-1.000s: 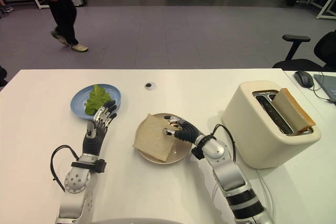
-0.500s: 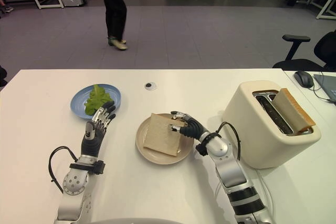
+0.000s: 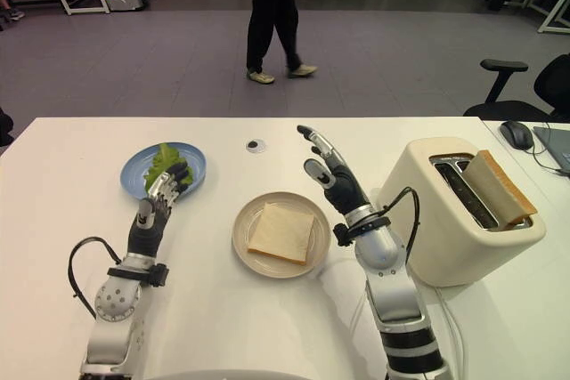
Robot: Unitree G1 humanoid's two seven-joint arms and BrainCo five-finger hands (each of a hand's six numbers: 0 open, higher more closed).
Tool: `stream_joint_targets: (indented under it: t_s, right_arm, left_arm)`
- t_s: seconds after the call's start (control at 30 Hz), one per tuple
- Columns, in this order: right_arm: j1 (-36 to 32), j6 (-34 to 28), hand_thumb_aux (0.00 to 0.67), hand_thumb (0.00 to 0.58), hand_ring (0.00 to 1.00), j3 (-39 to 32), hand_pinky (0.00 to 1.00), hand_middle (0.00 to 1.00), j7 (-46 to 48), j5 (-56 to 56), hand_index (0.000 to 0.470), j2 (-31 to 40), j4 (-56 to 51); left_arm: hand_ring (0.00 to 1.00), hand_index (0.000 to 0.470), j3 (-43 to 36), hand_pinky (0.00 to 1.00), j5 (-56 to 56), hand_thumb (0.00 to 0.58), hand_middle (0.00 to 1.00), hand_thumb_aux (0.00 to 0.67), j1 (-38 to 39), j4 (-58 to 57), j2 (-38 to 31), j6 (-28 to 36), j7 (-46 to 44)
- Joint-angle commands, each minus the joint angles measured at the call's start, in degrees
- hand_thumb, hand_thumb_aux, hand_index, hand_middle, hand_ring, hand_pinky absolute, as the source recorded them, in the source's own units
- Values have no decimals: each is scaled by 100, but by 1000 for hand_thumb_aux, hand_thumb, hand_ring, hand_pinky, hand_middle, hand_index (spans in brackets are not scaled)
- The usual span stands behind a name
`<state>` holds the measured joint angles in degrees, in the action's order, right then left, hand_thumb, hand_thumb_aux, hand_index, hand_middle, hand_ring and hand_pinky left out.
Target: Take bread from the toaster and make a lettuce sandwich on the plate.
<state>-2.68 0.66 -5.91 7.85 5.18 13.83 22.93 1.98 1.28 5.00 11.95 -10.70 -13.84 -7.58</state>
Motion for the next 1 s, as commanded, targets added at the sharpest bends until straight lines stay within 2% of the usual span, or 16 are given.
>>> stream_joint_targets:
  t_s: [0.03,0.2,0.3,0.4,0.57,0.6,0.63,0.67,0.7,0.73,0.77,0.87,0.93,1.0]
  right_arm:
    - [442,16,0,0,0,68,0,0,-164,-211,0,-323,198]
    - [932,132,0,0,0,-66,0,0,-270,-215,0,-625,176]
    - [1113,190,0,0,0,-150,0,0,-275,-168,0,-703,182]
    - [1195,200,0,0,0,-186,0,0,-260,-149,0,-751,212]
    - [1261,188,0,0,0,-164,0,0,-263,-146,0,-771,269]
    - [1268,183,0,0,0,-168,0,0,-251,-140,0,-765,274]
    - [1285,185,0,0,0,-170,0,0,-241,-130,0,-755,270]
    - [1303,188,0,0,0,-171,0,0,-232,-122,0,-745,269]
    - [1316,188,0,0,0,-172,0,0,-225,-113,0,-738,270]
    - [1327,183,0,0,0,-167,0,0,-217,-111,0,-731,279]
    - [1336,179,0,0,0,-168,0,0,-212,-104,0,-726,288]
    - [1349,186,0,0,0,-188,0,0,-209,-79,0,-716,299]
    - [1340,188,0,0,0,-186,0,0,-202,-74,0,-709,294]
    - [1337,191,0,0,0,-180,0,0,-199,-63,0,-711,290]
  left_arm:
    - [0,0,281,0,753,0,0,0,-1259,-891,-867,320,64]
    - [0,0,-254,0,2094,0,0,0,-3437,-3805,-1838,-13,527]
    - [0,0,-739,0,2726,0,0,0,-4438,-5632,-2060,-228,995]
    - [0,0,-1518,0,3554,0,0,0,-5027,-7071,-2174,-110,1392]
    - [0,0,-2529,0,4404,0,0,0,-5289,-8237,-2102,209,1635]
    - [0,15,-2616,0,4447,36,0,21,-5294,-8345,-2074,237,1668]
    - [0,81,-2675,0,4455,183,0,116,-5288,-8431,-2049,256,1690]
    - [0,116,-2741,0,4472,251,0,166,-5281,-8502,-2037,287,1707]
    - [0,173,-2794,0,4465,349,0,247,-5275,-8556,-2037,300,1723]
    - [0,206,-2846,0,4474,398,0,294,-5265,-8598,-2049,318,1753]
    - [0,217,-2889,0,4473,413,0,310,-5252,-8627,-2056,327,1783]
    - [0,177,-3003,0,4471,355,0,252,-5219,-8676,-2045,344,1852]
    - [0,217,-3058,0,4467,413,0,310,-5201,-8684,-2033,345,1877]
    - [0,332,-3101,0,4444,530,0,473,-5190,-8695,-2030,337,1900]
